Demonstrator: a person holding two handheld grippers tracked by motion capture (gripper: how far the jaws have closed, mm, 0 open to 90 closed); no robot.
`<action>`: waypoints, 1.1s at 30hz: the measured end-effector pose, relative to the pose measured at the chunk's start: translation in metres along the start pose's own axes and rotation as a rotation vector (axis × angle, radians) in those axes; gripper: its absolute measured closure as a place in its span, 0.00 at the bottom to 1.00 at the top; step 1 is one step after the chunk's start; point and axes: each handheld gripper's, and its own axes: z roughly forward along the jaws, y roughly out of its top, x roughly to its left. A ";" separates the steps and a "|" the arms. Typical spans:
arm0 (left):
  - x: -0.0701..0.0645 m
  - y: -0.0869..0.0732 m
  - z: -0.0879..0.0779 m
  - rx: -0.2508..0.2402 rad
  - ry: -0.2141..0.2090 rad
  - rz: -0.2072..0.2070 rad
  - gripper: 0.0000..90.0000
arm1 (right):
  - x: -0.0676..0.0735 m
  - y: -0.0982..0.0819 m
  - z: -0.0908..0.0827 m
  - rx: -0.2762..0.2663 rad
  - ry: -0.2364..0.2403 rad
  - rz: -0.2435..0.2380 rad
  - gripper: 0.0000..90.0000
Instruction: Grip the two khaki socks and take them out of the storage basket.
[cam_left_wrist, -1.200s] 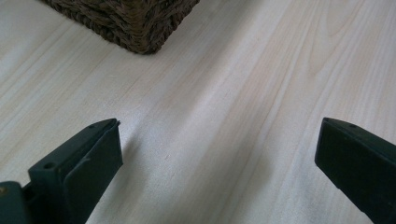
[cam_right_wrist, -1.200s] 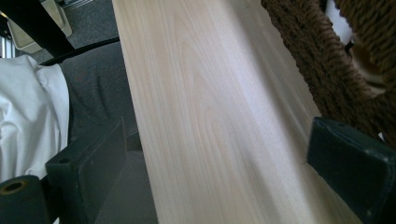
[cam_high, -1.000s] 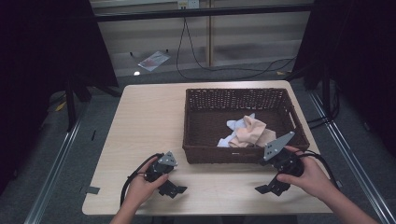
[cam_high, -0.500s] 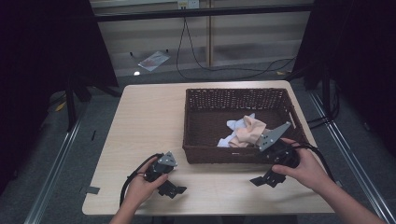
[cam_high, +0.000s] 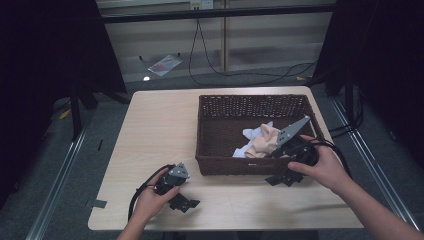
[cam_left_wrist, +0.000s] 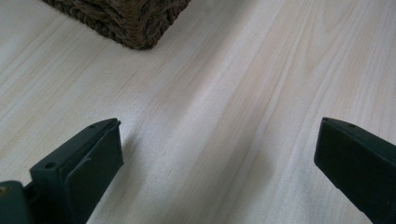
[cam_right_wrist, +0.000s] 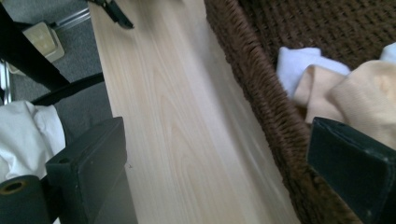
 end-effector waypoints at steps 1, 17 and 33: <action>0.000 0.000 0.000 0.003 0.001 0.000 0.01 | -0.002 0.002 -0.001 -0.007 0.002 0.001 0.05; 0.000 0.000 0.001 0.005 -0.004 0.005 0.01 | -0.037 0.025 0.002 0.025 -0.084 0.054 0.05; -0.001 0.000 0.002 0.014 -0.008 0.007 0.01 | -0.067 0.027 0.012 0.042 -0.150 0.101 0.08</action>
